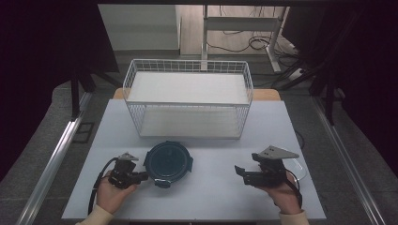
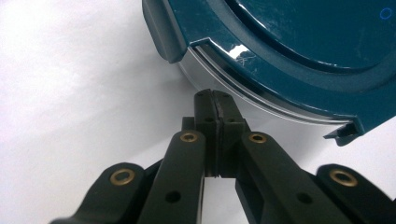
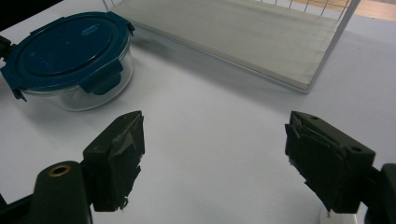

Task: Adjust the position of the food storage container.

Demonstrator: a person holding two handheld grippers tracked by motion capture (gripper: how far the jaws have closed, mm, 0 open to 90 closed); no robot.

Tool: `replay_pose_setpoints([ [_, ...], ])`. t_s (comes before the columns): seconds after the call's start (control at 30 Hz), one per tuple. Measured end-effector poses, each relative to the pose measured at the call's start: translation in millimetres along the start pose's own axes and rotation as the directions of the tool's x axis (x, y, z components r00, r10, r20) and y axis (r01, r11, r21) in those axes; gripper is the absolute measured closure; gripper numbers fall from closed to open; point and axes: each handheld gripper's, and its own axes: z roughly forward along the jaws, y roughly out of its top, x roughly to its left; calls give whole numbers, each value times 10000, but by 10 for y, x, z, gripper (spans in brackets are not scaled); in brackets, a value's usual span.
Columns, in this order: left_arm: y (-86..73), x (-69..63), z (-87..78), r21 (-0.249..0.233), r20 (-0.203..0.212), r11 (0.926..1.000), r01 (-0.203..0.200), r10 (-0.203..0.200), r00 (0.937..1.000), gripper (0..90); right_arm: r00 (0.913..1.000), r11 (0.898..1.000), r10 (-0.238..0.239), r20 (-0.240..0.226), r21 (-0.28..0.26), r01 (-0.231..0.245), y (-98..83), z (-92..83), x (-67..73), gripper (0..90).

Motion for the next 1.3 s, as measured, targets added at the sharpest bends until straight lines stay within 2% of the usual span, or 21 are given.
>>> replay_pose_setpoints([
  [0.4,135,-143,130,84,292,9997,-230,228,9993,896,10000,10000,6,-62,62,-5,-6,26,10,199],
  [0.57,157,-147,145,71,484,9996,-262,259,9985,896,10000,10000,-38,-78,45,38,-4,28,23,199],
  [0.63,137,-111,110,-196,820,9997,-113,129,9965,896,10000,10000,-32,-82,19,32,1,20,30,199],
  [0.67,104,-80,37,-410,933,9992,5,33,9956,896,10000,10000,-47,-86,-13,47,5,9,32,199],
  [0.73,86,-64,-8,-531,903,9985,121,-73,9959,895,10000,10000,-55,-71,-61,54,11,-4,33,199],
  [0.8,56,-21,-175,-1006,821,9944,337,-255,9963,892,10000,9999,-31,-58,-114,31,20,-17,29,199],
  [0.83,56,-21,-175,-1006,821,9944,337,-255,9963,888,10000,9999,-31,-58,-114,31,20,-17,29,199],
  [0.9,57,-34,-282,-1316,743,9909,288,-191,9971,882,10000,9999,-6,-38,-144,5,26,-19,27,199],
  [0.93,72,-88,-362,-1576,370,9875,35,23,9993,867,10000,9998,68,-37,-189,-69,34,-20,25,198],
  [1.03,98,-150,-429,-1882,283,9821,-117,173,9995,821,9999,9995,146,-67,-265,-148,46,-26,30,197],
  [1.07,120,-186,-469,-2024,185,9791,-209,252,9995,777,9998,9994,196,-101,-300,-199,53,-31,35,197],
  [1.1,137,-208,-492,-2073,116,9779,-261,291,9995,606,9995,9990,263,-160,-364,-268,70,-37,43,196],
  [1.13,166,-232,-516,-2020,121,9788,-341,373,9992,606,9995,9990,263,-160,-364,-268,70,-37,43,196],
  [1.2,229,-276,-566,-1858,230,9810,-560,613,9979,451,9994,9989,296,-190,-366,-302,89,-39,54,196],
  [1.27,306,-289,-622,-1983,240,9784,-581,641,9977,346,9995,9991,233,-217,-352,-241,133,-34,71,196],
  [1.3,306,-289,-622,-1983,240,9784,-581,641,9977,323,9995,9991,233,-217,-352,-241,133,-34,71,196],
])
